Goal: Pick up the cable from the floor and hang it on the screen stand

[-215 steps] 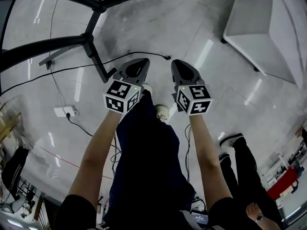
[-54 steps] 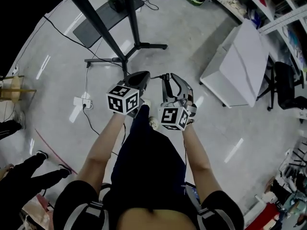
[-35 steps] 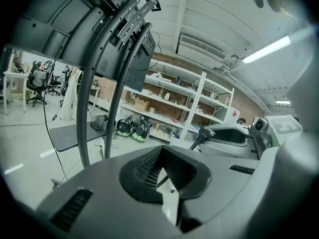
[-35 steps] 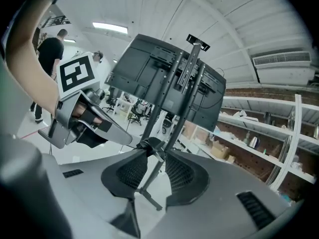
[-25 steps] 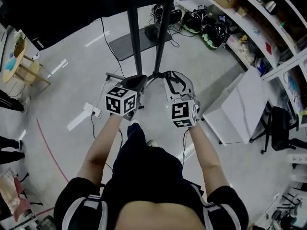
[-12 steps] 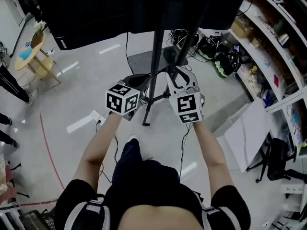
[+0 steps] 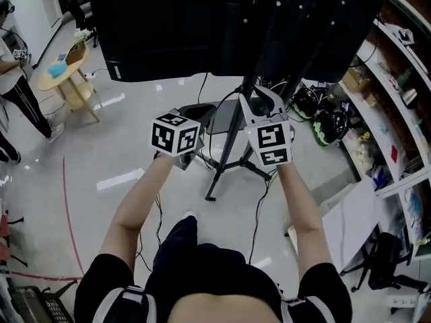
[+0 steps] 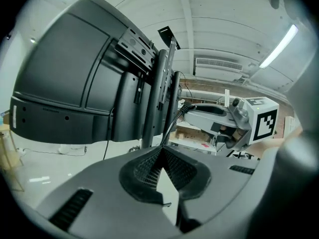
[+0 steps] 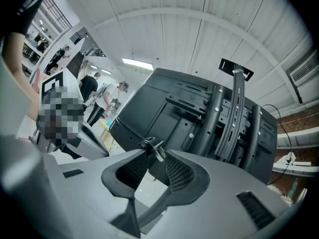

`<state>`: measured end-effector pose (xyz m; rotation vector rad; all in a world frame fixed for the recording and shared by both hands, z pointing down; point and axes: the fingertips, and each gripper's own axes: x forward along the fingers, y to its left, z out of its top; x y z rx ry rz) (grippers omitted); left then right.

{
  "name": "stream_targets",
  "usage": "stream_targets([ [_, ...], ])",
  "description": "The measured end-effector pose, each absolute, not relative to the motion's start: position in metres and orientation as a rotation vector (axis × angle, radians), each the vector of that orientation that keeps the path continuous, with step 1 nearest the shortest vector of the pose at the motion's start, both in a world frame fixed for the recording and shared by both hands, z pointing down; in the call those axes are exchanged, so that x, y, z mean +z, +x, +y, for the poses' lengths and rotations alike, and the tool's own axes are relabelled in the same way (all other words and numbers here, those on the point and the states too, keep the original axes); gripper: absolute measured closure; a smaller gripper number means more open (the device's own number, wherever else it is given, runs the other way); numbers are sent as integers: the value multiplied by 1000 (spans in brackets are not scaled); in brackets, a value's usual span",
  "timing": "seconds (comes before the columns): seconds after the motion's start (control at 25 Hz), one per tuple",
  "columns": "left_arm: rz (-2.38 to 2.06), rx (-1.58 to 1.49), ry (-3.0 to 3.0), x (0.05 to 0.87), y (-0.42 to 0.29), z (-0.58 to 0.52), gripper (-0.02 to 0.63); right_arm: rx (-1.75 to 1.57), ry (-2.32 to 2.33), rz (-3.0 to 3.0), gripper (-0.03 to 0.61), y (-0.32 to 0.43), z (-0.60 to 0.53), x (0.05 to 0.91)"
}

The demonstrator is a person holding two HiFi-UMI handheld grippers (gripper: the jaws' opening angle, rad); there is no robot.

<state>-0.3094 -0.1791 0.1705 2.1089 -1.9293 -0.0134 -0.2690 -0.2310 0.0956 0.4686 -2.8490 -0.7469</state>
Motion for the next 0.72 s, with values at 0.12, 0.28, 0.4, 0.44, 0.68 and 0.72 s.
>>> stream_targets([
  [0.12,-1947,-35,2108,153,-327,-182,611,-778,439,-2866,449,-292,-235,71],
  [0.28,-1981,-57,2119,127,-349,-187,611,-841,420,-2876,449,-321,-242,33],
  [0.4,-1988,-90,2142,110,-365,-192,611,-891,421,-2885,449,-343,-250,3],
  [0.44,-1990,-105,2146,105,-370,-194,611,-905,424,-2889,449,-350,-253,-6],
  [0.68,-2033,-117,2186,81,-396,-201,611,-987,421,-2925,449,-388,-258,-60],
  [0.72,-2044,-124,2189,78,-401,-201,611,-1005,420,-2928,449,-395,-257,-70],
])
